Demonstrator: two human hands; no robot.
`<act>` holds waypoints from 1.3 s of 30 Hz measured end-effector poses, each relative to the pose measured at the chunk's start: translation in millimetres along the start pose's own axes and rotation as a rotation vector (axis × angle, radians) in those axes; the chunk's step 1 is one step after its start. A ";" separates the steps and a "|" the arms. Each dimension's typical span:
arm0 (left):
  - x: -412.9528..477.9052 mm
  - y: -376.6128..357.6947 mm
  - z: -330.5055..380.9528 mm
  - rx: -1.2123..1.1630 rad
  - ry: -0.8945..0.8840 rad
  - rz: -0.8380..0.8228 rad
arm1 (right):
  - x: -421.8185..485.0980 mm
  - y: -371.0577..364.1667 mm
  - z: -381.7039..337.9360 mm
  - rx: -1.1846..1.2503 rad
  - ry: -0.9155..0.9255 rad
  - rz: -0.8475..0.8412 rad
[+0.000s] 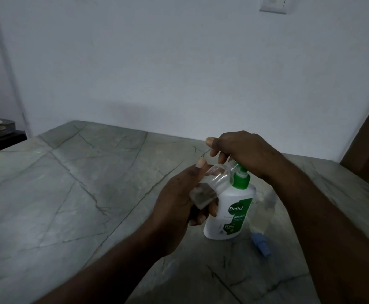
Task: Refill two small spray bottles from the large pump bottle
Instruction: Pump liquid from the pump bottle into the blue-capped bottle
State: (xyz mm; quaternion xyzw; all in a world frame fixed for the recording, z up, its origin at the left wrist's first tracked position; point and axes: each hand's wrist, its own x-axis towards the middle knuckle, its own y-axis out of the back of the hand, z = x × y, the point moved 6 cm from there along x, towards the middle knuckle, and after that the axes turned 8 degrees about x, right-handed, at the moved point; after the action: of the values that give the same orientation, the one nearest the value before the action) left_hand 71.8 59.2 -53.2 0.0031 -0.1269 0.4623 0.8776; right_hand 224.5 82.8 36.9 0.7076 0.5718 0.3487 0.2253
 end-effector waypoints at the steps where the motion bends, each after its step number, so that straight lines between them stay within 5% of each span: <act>1: -0.3 0.7 -1.0 0.005 0.008 0.011 | -0.1 -1.6 1.6 0.006 -0.014 -0.008; 11: -0.6 0.6 -1.1 0.043 0.031 0.025 | -0.7 -3.4 5.3 -0.032 -0.028 -0.014; 18: 0.2 3.5 2.6 -0.006 -0.014 0.014 | -3.3 13.8 -4.6 -0.070 0.083 0.188; 32: -0.9 2.3 -0.5 -0.030 0.015 0.015 | -7.2 -5.1 2.6 -0.003 -0.054 -0.014; 39: -2.2 -1.1 4.3 -0.040 -0.015 -0.041 | -7.5 12.9 -6.7 -0.098 0.054 0.167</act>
State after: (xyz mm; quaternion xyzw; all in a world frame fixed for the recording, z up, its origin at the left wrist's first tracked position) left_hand 70.5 56.2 -49.4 -0.0082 -0.1427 0.4413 0.8859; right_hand 227.1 71.9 48.8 0.7313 0.4991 0.4125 0.2143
